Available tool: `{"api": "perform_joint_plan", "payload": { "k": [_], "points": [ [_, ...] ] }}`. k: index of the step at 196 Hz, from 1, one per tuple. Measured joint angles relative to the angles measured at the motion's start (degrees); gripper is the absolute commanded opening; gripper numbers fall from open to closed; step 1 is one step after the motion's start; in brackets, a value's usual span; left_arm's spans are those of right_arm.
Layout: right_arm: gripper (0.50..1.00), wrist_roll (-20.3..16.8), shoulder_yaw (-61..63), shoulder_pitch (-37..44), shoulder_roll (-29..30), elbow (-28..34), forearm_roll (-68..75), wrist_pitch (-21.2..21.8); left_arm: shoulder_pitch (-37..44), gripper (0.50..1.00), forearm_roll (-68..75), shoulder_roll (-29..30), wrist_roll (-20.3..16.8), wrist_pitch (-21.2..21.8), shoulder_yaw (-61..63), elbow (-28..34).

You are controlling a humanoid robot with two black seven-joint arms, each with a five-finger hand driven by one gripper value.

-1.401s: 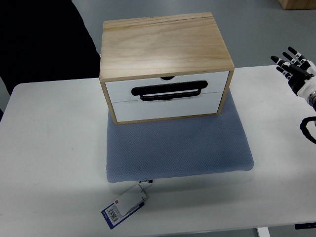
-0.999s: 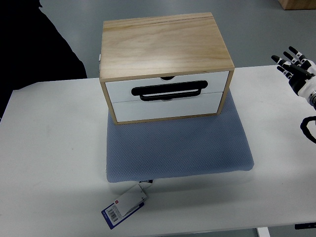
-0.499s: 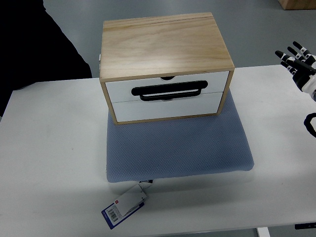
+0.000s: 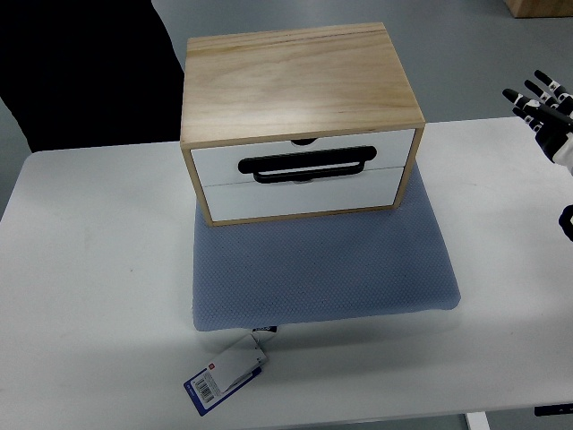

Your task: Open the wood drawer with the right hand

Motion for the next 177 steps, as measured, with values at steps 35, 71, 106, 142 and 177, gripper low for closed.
{"api": "perform_joint_plan", "payload": {
  "k": [35, 71, 106, 142, 177],
  "points": [
    [0.930, 0.0, -0.8, 0.2, -2.1, 0.0, 0.1, 0.1, 0.0, 1.000, 0.0, 0.0, 0.0, 0.0, 0.0, 0.0],
    [0.930, 0.3, -6.3, 3.6, -8.2, 0.0, 3.1, 0.2, 0.0, 1.000, 0.0, 0.0, 0.0, 0.0, 0.0, 0.0],
    [0.930, 0.9, -17.3, 10.2, -17.0, 0.5, 15.3, 0.2, 0.0, 1.000, 0.0, 0.0, 0.0, 0.0, 0.0, 0.0],
    [0.928, 2.4, -28.5, 20.4, -24.0, 2.3, 20.8, 3.8, 0.0, 1.000, 0.0, 0.0, 0.0, 0.0, 0.0, 0.0],
    [0.928, 2.9, -40.6, 34.4, -30.1, 6.1, 22.8, 9.8, 0.0, 1.000, 0.0, 0.0, 0.0, 0.0, 0.0, 0.0]
  ]
}}
